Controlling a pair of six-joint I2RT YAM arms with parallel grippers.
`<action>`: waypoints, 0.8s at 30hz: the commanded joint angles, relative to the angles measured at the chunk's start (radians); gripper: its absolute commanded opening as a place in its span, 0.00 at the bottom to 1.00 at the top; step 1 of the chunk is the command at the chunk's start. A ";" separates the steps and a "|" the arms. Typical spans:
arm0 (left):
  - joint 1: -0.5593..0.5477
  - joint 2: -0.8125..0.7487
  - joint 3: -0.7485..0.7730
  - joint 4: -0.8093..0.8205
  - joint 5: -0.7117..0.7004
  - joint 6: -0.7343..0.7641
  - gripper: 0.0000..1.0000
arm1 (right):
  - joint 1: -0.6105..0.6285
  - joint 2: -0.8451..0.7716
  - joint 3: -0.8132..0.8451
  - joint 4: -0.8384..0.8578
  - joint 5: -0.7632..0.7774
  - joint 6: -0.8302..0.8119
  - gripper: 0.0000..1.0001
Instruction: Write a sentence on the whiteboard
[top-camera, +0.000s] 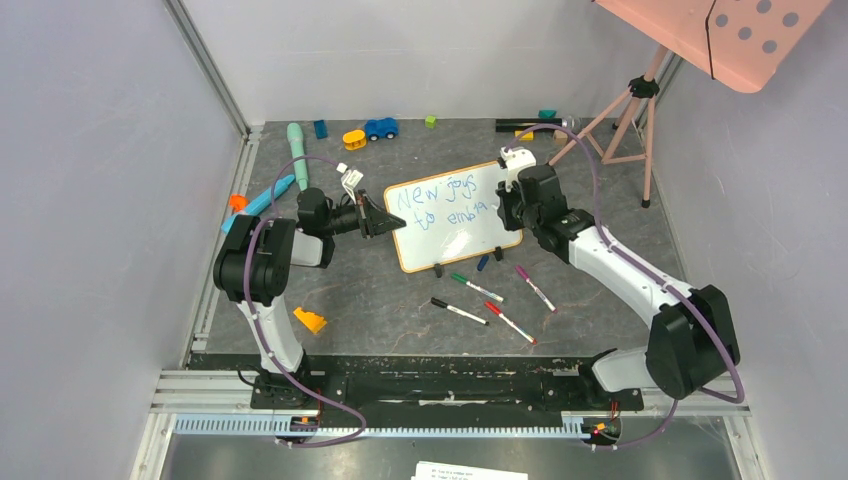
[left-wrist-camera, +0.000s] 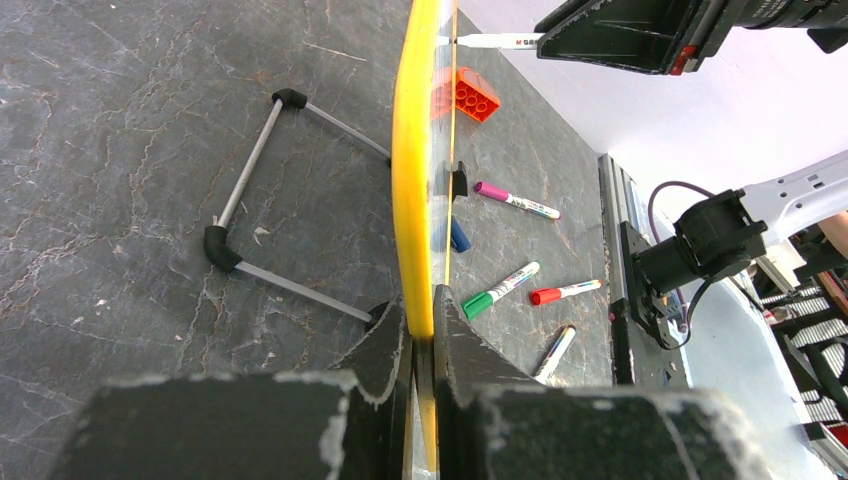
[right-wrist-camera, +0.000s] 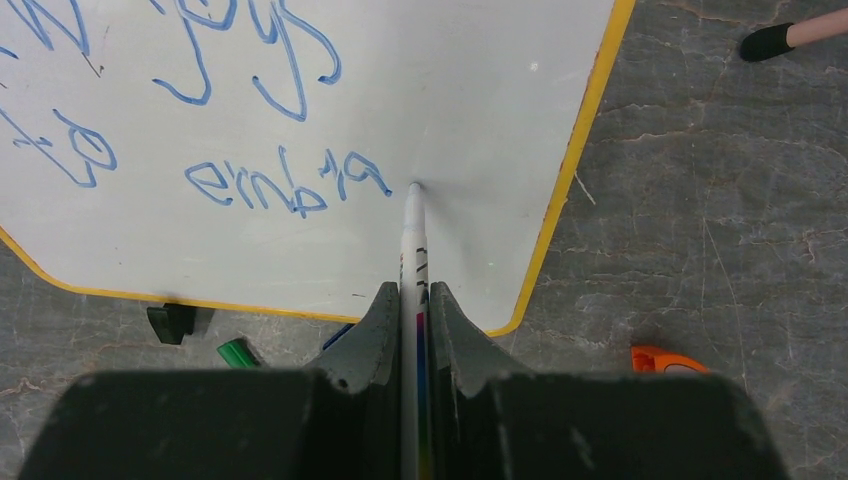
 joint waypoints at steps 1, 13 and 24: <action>-0.003 0.016 -0.011 0.010 0.001 0.123 0.02 | -0.002 0.012 0.036 0.043 0.015 -0.001 0.00; -0.002 0.012 -0.014 0.010 -0.003 0.126 0.02 | -0.003 0.055 0.057 0.052 0.044 -0.008 0.00; -0.002 0.010 -0.014 0.008 -0.004 0.130 0.02 | -0.002 0.087 0.077 0.068 0.004 -0.004 0.00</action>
